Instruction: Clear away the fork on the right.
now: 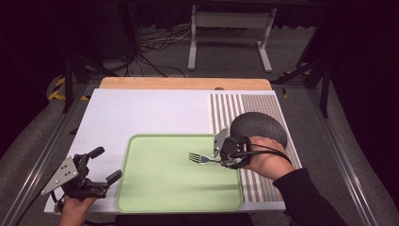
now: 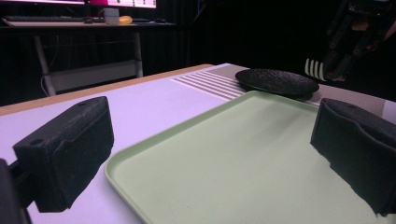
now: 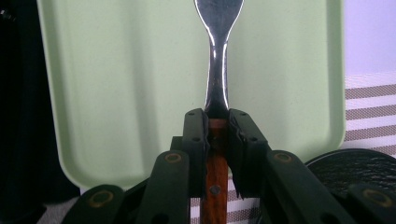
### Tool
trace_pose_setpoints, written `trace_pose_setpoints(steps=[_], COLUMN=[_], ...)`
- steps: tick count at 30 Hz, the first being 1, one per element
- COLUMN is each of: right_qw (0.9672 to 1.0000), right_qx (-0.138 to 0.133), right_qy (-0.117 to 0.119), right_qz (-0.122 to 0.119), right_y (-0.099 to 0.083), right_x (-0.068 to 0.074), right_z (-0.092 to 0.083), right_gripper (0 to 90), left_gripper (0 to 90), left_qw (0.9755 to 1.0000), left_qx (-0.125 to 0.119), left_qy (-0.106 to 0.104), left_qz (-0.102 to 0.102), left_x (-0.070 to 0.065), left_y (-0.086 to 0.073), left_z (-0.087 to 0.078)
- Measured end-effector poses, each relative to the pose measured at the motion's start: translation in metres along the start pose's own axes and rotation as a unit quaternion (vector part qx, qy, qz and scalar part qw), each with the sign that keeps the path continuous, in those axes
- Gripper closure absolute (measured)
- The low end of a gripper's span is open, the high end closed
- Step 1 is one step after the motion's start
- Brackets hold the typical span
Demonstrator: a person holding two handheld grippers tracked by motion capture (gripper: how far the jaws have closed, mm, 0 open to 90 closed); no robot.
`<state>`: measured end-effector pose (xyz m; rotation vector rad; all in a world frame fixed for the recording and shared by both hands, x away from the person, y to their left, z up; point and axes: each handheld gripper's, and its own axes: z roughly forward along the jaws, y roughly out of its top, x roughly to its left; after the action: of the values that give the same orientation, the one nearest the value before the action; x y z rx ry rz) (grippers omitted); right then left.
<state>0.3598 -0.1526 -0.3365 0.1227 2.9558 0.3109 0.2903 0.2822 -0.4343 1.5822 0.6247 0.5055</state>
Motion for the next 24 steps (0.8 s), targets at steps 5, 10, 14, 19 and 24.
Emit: trace_pose_setpoints(steps=[5,10,14,19,24], right_qw=[0.998,0.9951,0.9906,0.9836,0.9762], right_qx=[-0.015,-0.022,-0.03,-0.033,-0.035], right_qy=[-0.009,-0.011,-0.006,-0.005,-0.008], right_qz=[0.061,0.096,0.133,0.178,0.214], right_y=[0.007,0.01,0.013,0.016,0.016], right_x=[-0.002,-0.004,-0.003,-0.001,-0.004], right_z=[-0.001,0.0,0.002,0.005,0.008], right_gripper=[77.5,77.5,77.5,77.5,77.5], left_gripper=[0.0,0.0,0.0,0.0,0.0], left_qw=[1.0,1.0,1.0,1.0,1.0], left_qx=[0.001,0.0,-0.001,-0.001,-0.001], left_qy=[-0.001,-0.001,-0.001,0.0,0.0], left_qz=[0.0,0.0,0.001,0.001,0.001], left_x=[0.0,0.0,0.0,0.0,0.0], left_y=[0.0,0.0,0.0,0.0,0.0], left_z=[0.0,0.0,0.0,0.0,0.0])
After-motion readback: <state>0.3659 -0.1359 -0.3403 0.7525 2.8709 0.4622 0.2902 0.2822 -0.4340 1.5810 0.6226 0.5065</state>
